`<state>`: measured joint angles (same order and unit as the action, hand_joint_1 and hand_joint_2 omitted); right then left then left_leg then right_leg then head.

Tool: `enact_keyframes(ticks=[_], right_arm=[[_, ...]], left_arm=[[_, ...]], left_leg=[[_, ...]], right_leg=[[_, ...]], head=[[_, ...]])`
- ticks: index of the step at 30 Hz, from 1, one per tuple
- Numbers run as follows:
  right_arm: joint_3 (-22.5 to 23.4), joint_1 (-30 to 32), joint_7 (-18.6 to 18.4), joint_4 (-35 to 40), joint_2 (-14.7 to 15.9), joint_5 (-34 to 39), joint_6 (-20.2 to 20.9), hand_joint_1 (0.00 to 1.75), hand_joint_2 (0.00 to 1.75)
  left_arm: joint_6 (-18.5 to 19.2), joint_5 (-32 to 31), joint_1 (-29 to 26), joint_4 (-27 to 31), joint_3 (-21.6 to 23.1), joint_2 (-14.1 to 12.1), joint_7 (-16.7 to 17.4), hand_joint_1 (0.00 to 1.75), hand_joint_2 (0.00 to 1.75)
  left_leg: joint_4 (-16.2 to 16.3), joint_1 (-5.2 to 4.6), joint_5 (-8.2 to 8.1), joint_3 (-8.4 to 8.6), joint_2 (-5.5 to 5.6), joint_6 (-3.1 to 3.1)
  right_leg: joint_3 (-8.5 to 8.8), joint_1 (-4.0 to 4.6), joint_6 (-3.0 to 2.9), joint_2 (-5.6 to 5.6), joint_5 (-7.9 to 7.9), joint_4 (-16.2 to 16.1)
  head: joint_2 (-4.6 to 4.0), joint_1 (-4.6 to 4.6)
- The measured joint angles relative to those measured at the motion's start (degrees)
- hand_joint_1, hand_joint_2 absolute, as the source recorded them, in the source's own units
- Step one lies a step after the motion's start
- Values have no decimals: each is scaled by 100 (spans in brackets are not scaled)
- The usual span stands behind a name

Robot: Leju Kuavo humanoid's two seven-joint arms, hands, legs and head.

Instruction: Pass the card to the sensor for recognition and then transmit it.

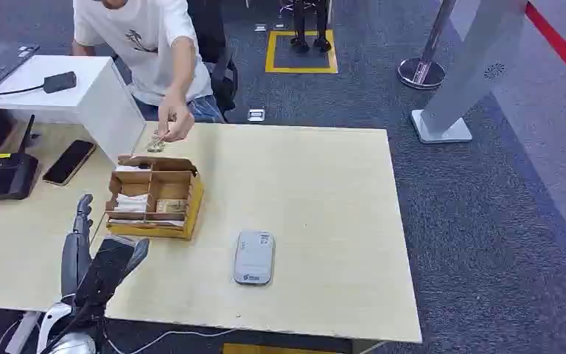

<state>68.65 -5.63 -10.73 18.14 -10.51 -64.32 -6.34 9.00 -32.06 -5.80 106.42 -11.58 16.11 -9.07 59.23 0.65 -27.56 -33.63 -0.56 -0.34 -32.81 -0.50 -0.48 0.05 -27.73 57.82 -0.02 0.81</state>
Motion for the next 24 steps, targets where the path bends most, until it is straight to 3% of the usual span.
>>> enact_keyframes(ticks=[4,13,14,19,24], right_arm=[[0,0,0,0,0,-2,5,0,0],[0,-3,0,0,0,-13,40,0,0],[0,-3,0,0,0,-24,42,0,0],[0,-14,0,0,0,-98,42,0,0],[0,-19,0,0,0,-112,50,0,0]], left_arm=[[-7,-42,0,0,0,0,0,0,175],[-288,-1046,197,0,-2,-48,268,0,175],[-341,-1287,226,0,0,-55,357,0,175],[-481,-3737,480,30,-2,-79,831,0,175],[-391,-4700,657,52,0,-96,975,0,175]], left_leg=[[0,0,0,0,0,0],[0,0,0,2,3,0],[0,0,0,3,2,0],[0,0,3,4,6,2],[1,-1,3,6,5,2]], right_leg=[[0,0,0,0,0,0],[5,0,0,-3,1,0],[5,0,-2,-2,2,0],[7,0,-2,-6,3,0],[8,0,-2,-5,3,0]], head=[[0,0],[0,2],[0,0],[0,-2],[0,0]])
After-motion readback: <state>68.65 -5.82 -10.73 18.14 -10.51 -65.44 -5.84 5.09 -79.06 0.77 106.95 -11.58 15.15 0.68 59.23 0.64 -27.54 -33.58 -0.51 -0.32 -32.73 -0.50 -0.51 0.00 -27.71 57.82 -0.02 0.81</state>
